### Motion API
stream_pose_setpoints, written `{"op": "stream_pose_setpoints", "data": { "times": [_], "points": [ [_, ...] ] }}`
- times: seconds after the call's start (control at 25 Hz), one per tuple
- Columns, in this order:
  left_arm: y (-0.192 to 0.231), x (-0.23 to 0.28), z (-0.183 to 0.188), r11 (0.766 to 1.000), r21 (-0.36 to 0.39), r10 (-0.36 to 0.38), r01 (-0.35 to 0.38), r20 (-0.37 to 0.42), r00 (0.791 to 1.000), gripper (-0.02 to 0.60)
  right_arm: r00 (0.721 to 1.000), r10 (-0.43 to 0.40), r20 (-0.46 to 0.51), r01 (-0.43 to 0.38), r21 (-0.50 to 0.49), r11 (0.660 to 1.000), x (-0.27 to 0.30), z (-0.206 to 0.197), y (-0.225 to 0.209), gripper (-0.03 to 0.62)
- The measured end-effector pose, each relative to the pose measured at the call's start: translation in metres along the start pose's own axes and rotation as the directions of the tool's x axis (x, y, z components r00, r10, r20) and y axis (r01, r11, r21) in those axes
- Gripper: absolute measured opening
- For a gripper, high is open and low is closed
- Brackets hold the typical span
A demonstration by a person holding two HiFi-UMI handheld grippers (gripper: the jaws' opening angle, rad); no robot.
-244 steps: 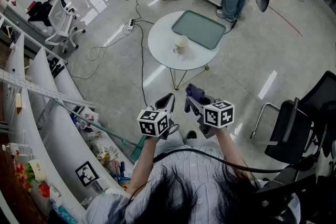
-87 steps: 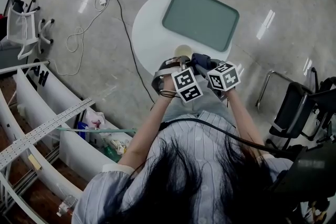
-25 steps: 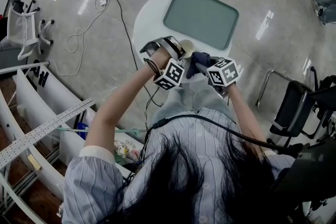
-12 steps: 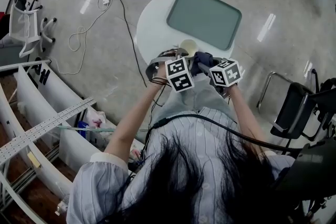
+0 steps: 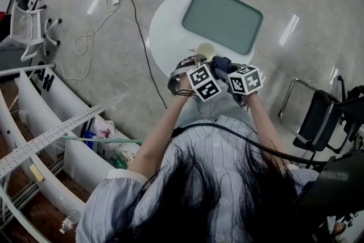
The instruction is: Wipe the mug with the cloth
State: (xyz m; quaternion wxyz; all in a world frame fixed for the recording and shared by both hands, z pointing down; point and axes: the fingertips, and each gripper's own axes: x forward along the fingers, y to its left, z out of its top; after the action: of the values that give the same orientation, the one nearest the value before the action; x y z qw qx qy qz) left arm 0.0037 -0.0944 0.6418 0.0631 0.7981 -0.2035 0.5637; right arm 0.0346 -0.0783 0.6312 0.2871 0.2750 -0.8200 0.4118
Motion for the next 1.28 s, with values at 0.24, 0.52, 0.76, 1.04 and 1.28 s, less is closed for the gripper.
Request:
{"op": "stream_pose_setpoints", "data": {
  "times": [0.24, 0.52, 0.76, 1.04, 1.28],
  "points": [
    [0.003, 0.005, 0.002, 0.99, 0.136, 0.045, -0.041, -0.024, 0.999, 0.072, 1.0, 0.0, 0.001, 0.0, 0.005, 1.0, 0.0, 0.001, -0.001, 0.08],
    [-0.001, 0.004, 0.004, 0.94, 0.335, 0.06, -0.064, 0.022, 0.998, 0.048, 1.0, -0.005, -0.018, 0.005, -0.025, 1.0, 0.001, 0.003, -0.006, 0.08],
    [-0.003, 0.003, 0.004, 0.911, 0.413, -0.009, -0.003, 0.027, 1.0, 0.044, 0.998, 0.003, -0.069, -0.01, -0.101, 0.995, -0.001, 0.007, -0.011, 0.08],
    [-0.006, 0.001, -0.001, 0.84, 0.542, -0.053, 0.034, 0.02, 0.998, 0.044, 0.991, 0.005, -0.137, -0.035, -0.214, 0.976, -0.003, 0.017, -0.022, 0.08],
    [-0.008, -0.001, -0.006, 0.773, 0.631, -0.087, 0.067, 0.001, 0.996, 0.044, 0.979, 0.026, -0.204, -0.088, -0.303, 0.949, -0.001, 0.02, -0.025, 0.08]
  ]
}}
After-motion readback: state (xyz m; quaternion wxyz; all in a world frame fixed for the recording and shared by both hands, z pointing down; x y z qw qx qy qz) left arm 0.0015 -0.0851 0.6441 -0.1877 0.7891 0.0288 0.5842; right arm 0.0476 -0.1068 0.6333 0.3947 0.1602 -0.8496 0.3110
